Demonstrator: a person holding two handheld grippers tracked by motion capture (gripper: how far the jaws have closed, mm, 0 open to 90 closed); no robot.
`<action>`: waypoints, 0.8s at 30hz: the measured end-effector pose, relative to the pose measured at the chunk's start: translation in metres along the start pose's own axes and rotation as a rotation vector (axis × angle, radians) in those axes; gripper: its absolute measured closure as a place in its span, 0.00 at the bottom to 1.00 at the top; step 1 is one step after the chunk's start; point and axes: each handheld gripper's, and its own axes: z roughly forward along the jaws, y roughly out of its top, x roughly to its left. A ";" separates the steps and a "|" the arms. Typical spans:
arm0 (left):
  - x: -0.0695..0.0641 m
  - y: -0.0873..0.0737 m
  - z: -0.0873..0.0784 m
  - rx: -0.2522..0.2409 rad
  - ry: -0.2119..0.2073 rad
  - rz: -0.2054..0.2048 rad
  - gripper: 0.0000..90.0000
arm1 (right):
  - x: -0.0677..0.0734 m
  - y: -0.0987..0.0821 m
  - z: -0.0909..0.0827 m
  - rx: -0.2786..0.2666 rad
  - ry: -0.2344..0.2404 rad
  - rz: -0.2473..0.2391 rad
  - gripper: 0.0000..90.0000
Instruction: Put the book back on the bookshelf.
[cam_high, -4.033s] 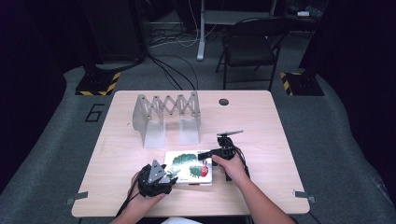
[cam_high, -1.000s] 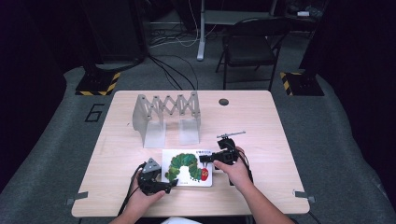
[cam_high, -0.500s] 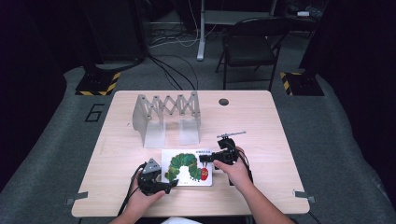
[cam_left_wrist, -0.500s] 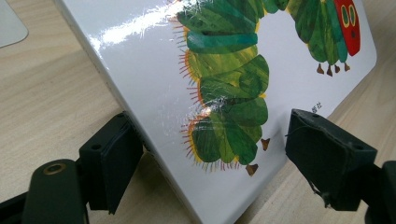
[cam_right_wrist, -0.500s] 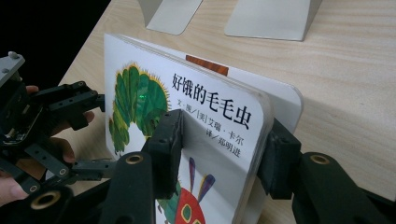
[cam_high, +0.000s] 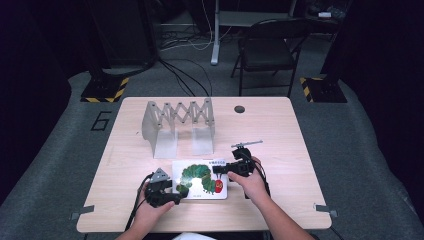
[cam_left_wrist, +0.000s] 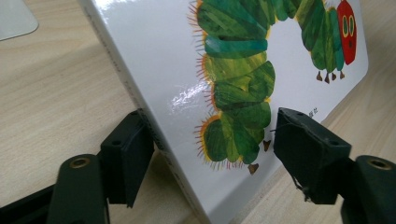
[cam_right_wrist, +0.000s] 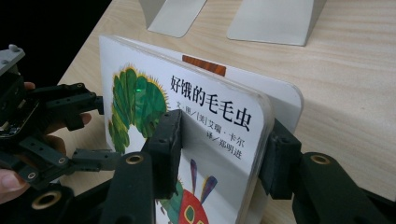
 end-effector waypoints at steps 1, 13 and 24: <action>0.000 0.001 -0.001 -0.003 0.004 -0.008 0.37 | 0.001 0.000 -0.001 -0.001 0.001 0.003 0.62; 0.005 0.009 -0.011 -0.013 0.048 0.019 0.50 | 0.015 0.004 -0.008 -0.029 0.011 -0.050 0.61; 0.003 0.012 -0.017 -0.039 0.122 0.073 0.54 | 0.028 0.006 -0.014 -0.037 0.029 -0.099 0.56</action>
